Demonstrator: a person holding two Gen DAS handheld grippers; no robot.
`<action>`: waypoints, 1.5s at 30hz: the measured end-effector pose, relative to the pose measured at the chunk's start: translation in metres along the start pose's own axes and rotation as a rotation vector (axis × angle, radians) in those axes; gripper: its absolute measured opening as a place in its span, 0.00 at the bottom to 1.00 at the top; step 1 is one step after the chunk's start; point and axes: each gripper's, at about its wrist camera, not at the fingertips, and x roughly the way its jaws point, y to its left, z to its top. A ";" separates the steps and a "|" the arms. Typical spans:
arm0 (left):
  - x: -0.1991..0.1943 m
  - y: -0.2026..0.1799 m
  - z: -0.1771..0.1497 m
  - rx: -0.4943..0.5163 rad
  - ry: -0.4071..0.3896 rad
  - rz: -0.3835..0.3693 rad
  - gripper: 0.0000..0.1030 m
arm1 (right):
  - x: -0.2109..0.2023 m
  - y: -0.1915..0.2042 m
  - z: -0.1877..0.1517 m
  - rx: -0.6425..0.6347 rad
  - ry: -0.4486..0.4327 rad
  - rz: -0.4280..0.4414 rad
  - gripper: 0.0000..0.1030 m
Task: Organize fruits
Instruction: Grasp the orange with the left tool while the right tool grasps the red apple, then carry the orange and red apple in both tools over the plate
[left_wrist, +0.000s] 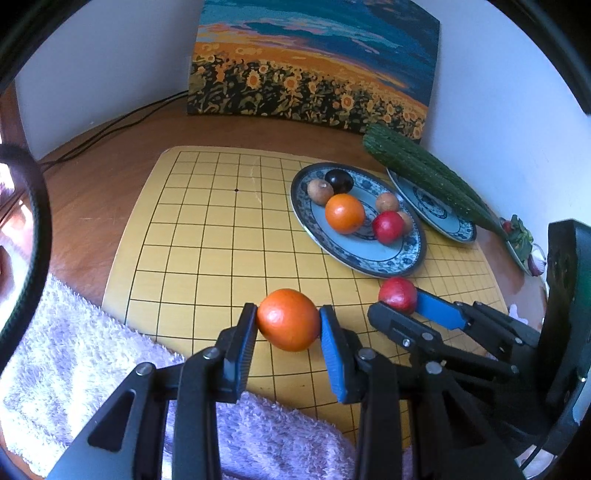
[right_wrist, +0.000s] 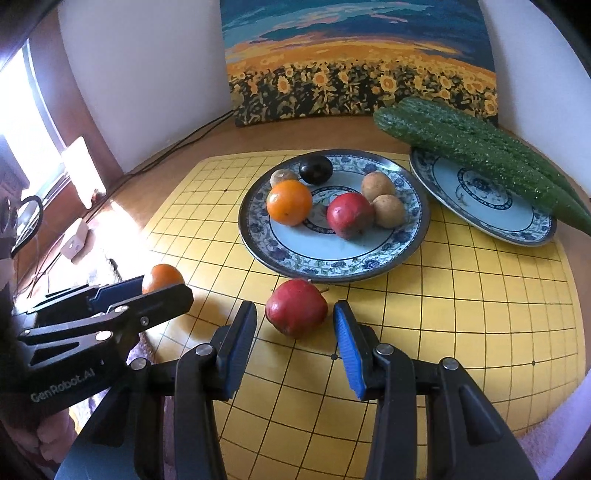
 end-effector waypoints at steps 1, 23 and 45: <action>0.000 0.000 0.000 0.001 0.000 0.000 0.34 | 0.000 0.000 0.000 0.001 0.000 -0.001 0.34; -0.001 -0.036 0.016 0.078 -0.030 -0.024 0.34 | -0.033 -0.026 0.001 0.032 -0.067 0.008 0.33; 0.038 -0.044 0.048 0.105 -0.020 -0.013 0.34 | -0.011 -0.050 0.032 0.008 -0.071 -0.029 0.33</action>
